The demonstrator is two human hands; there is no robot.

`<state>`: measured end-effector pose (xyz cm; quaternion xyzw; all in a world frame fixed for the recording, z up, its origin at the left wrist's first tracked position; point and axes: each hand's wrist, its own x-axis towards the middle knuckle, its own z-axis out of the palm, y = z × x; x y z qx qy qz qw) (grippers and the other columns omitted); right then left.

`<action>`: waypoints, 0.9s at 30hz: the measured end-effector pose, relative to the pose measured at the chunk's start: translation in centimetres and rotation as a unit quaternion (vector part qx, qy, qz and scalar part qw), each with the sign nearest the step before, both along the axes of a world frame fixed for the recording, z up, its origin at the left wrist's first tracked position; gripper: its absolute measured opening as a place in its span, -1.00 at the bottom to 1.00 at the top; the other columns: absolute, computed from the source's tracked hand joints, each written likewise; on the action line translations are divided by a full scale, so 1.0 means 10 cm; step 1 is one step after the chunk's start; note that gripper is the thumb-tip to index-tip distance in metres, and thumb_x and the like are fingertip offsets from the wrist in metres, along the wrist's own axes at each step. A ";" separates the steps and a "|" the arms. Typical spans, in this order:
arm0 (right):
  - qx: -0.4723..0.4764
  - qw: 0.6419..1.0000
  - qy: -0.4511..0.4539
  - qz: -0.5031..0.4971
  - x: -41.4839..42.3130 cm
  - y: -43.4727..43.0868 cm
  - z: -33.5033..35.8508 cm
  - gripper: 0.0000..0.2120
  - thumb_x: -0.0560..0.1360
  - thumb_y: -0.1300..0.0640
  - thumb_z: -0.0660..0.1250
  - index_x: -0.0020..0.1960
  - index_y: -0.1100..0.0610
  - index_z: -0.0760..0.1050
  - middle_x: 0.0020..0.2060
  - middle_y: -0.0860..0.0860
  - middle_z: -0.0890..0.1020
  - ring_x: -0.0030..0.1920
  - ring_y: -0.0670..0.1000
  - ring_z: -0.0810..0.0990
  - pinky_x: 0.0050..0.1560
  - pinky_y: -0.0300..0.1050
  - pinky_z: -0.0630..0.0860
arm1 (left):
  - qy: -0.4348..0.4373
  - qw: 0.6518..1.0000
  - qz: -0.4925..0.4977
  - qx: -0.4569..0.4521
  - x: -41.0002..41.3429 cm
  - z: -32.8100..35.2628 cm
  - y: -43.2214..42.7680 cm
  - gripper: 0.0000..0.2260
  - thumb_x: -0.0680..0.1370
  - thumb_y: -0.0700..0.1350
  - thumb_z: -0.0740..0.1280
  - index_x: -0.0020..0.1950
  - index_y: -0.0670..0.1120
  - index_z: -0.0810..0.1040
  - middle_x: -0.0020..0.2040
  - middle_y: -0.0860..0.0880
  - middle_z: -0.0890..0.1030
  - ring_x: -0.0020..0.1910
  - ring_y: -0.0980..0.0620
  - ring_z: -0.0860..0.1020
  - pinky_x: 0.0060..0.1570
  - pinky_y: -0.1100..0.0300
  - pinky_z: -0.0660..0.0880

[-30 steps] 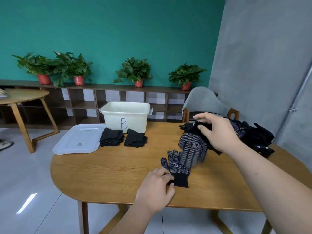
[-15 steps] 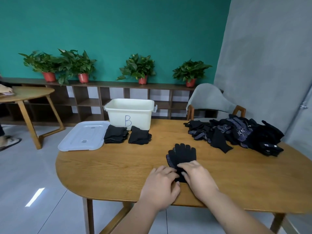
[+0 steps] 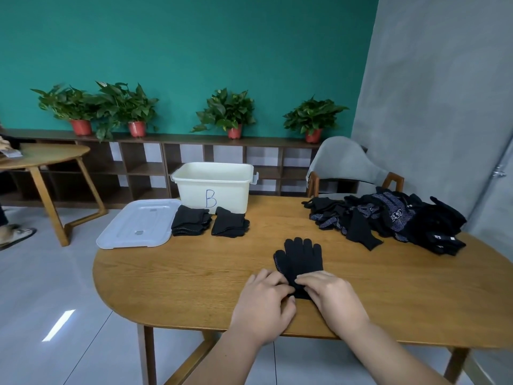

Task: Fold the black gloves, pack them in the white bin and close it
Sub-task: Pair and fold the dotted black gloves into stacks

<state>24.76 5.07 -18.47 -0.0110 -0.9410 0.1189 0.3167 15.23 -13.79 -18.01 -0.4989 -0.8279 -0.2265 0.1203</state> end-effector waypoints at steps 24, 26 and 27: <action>-0.040 0.946 -0.297 -0.123 -0.66 0.14 0.46 -0.46 0.75 -0.13 0.03 0.68 0.02 0.17 0.69 -0.05 0.09 0.68 0.04 0.01 0.65 0.04 0.08 | 0.001 1.000 -0.001 0.006 -0.01 -0.02 0.02 -0.61 0.65 0.16 0.14 0.33 0.11 0.65 0.18 0.20 0.56 0.19 0.09 0.45 0.20 0.08 0.41; -0.013 0.925 -0.354 -0.135 -0.69 0.09 0.33 -0.36 0.72 -0.27 -0.08 0.72 -0.02 -0.02 0.70 -0.06 -0.10 0.69 0.03 -0.16 0.67 0.09 -0.04 | -0.007 1.000 0.000 0.005 0.00 -0.01 0.01 -0.62 0.65 0.17 0.15 0.33 0.12 0.64 0.18 0.20 0.55 0.19 0.10 0.44 0.21 0.07 0.41; -0.014 0.919 -0.366 -0.146 -0.69 0.07 0.26 -0.33 0.71 -0.31 -0.13 0.72 -0.04 -0.11 0.69 -0.07 -0.17 0.68 0.02 -0.22 0.67 0.11 -0.10 | -0.012 1.000 0.002 0.007 0.00 0.00 0.01 -0.62 0.65 0.16 0.15 0.34 0.12 0.61 0.20 0.20 0.54 0.20 0.10 0.43 0.23 0.07 0.42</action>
